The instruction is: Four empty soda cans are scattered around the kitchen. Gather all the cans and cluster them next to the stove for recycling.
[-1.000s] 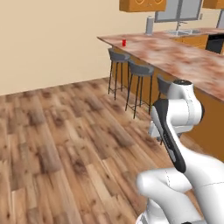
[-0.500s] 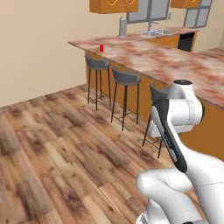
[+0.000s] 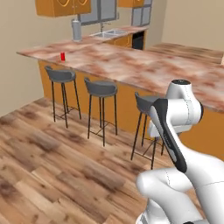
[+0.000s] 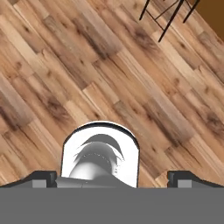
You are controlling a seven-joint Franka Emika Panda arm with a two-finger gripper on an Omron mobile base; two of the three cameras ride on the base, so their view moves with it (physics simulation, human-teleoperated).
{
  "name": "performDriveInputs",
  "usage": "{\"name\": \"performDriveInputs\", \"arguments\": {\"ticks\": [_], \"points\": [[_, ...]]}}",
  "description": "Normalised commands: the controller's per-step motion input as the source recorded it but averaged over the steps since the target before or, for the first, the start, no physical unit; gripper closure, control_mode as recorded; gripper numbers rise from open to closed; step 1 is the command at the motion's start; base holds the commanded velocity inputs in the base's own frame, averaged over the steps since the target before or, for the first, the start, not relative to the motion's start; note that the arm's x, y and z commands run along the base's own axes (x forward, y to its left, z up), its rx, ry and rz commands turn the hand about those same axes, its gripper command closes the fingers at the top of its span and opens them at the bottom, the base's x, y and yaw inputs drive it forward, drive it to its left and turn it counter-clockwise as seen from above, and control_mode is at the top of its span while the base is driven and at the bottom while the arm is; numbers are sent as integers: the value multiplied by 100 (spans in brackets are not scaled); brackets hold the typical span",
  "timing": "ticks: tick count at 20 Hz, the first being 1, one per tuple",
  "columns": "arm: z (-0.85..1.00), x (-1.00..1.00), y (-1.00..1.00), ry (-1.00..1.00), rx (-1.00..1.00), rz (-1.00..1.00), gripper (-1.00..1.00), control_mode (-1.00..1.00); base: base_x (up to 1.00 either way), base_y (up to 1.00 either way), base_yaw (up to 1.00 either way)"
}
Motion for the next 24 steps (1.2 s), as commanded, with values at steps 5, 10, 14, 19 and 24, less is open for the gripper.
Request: {"name": "performDriveInputs", "arguments": {"ticks": [5,10,14,19,24], "points": [[0,0,0,0,0,0,-100,100,60,92,-55],[0,0,0,0,0,0,-100,100,43,100,-46],[0,0,0,0,0,0,-100,100,43,100,-40],[0,0,0,0,0,0,-100,100,47,100,-38],[0,0,0,0,0,0,-100,100,47,100,-37]]}}
